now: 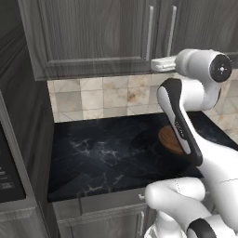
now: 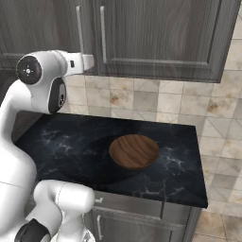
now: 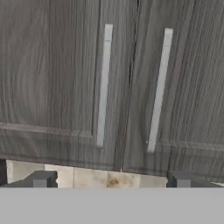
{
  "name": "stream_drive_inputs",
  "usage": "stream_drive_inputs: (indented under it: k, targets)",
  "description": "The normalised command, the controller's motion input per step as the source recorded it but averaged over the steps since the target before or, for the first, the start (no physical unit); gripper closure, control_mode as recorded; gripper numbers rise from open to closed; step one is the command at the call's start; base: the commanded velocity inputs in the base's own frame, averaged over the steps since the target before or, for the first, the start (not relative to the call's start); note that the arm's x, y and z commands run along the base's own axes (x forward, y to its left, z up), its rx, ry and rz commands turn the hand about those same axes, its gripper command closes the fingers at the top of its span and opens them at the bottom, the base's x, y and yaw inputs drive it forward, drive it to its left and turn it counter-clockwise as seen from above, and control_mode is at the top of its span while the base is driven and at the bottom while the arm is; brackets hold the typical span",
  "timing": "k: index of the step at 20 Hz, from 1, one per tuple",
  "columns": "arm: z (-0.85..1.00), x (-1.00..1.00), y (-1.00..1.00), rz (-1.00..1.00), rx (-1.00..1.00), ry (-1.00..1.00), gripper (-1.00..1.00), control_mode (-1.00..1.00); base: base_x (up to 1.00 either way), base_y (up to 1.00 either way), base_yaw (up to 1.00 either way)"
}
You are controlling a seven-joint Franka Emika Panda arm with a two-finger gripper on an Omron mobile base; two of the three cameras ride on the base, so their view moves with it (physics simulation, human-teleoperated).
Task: Open the cabinet. Pick the peach and banana from the cabinet and place them into the bowl. Then close the cabinet.
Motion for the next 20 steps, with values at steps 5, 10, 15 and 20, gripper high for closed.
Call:
stream_drive_inputs:
  k: [5,10,15,20]
  targets:
    - [0.08,-0.04,0.02,-0.01,0.07,-0.27,-1.0,-1.0,0.0,0.0,0.0]
    - [0.0,-0.05,0.0,0.0,0.11,-0.21,-1.0,-1.0,0.0,0.0,0.0]
    - [0.04,-0.03,0.04,0.0,0.01,-0.24,-1.0,-1.0,0.0,0.0,0.0]
    - [0.01,0.0,0.3,0.0,0.0,-0.12,-1.0,-1.0,0.0,0.0,0.0]
